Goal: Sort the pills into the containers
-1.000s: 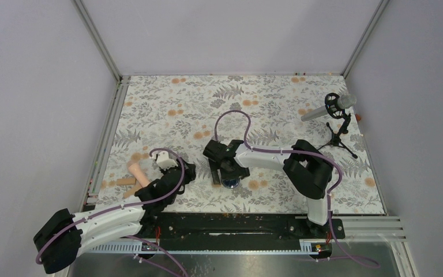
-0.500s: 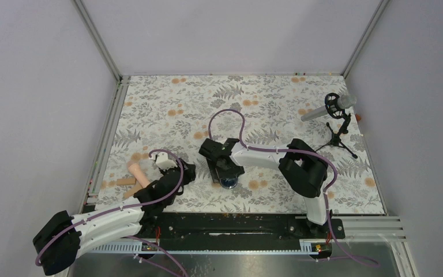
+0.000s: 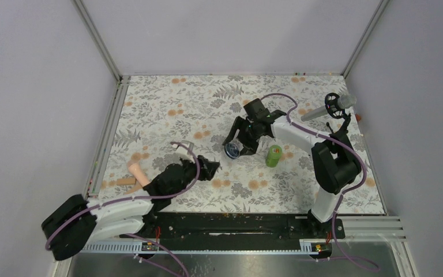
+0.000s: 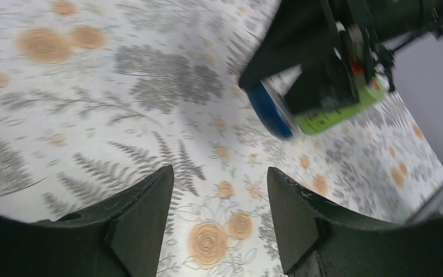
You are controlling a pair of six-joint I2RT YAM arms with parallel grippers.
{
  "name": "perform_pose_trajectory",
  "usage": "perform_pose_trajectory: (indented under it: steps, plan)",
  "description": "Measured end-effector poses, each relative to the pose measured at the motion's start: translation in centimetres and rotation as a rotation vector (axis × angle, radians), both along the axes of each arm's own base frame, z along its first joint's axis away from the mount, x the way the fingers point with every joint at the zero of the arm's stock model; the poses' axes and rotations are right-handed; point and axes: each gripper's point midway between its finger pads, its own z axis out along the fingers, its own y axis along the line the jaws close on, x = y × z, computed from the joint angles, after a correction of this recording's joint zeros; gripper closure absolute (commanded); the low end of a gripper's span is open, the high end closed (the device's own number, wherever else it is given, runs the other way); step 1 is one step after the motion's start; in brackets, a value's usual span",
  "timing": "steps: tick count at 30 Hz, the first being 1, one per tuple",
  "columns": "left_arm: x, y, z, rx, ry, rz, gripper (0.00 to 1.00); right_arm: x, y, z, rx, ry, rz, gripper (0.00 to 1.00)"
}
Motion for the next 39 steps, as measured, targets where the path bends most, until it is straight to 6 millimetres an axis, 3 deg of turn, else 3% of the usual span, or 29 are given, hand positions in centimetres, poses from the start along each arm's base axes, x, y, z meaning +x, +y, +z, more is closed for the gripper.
perform_pose_trajectory:
  steps: [5, 10, 19, 28, 39]
  plan:
    - [0.0, -5.5, 1.9, -0.028, -0.019, -0.216, 0.52, 1.2, 1.9, 3.2, 0.218, 0.063, -0.062, 0.42]
    - [0.6, -8.0, 3.8, -0.076, -0.053, -0.299, 0.64, 1.0, 3.0, 6.0, 0.383, 0.08, -0.085, 0.42]
    - [0.5, -7.5, 4.6, -0.063, -0.078, -0.304, 0.7, 0.7, 3.6, 7.4, 0.525, 0.12, -0.118, 0.43]
    - [1.4, -5.4, 4.8, 0.006, -0.1, -0.208, 0.77, 1.0, 3.7, 7.7, 0.556, 0.114, -0.129, 0.44]
    - [2.7, -3.7, 4.1, 0.05, -0.086, -0.092, 0.62, 1.1, 3.7, 7.5, 0.564, 0.112, -0.134, 0.44]
